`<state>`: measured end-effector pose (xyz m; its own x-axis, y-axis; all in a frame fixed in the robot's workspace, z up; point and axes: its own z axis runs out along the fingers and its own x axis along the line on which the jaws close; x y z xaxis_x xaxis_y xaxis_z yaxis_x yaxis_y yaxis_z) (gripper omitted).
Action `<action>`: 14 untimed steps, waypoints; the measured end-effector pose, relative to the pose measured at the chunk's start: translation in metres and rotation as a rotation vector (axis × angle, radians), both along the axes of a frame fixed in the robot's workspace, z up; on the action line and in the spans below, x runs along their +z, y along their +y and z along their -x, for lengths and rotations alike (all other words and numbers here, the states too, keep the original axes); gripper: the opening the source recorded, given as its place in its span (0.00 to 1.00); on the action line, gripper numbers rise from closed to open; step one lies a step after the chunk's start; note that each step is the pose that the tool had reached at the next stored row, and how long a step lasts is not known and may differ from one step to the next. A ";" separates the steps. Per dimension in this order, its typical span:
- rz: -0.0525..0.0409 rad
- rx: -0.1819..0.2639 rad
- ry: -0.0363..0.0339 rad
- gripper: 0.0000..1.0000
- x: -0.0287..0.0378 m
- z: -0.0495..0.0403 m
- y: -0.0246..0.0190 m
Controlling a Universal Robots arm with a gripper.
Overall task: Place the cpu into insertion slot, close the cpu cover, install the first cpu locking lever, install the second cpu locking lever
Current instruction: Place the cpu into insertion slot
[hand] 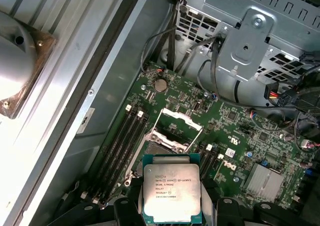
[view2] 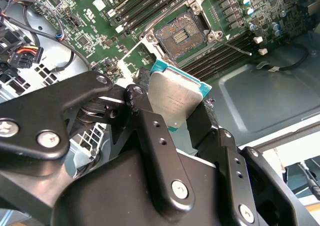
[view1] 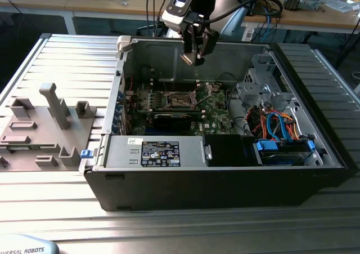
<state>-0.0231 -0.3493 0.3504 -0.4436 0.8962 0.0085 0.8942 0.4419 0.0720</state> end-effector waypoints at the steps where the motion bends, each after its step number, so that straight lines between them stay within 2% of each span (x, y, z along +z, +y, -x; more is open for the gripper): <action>1: 0.0000 -0.001 0.0000 0.54 0.0000 0.0000 0.0000; 14: 0.0000 -0.011 -0.0001 0.54 -0.0001 0.0000 0.0000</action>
<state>-0.0231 -0.3493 0.3504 -0.4336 0.9011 0.0085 0.8990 0.4319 0.0721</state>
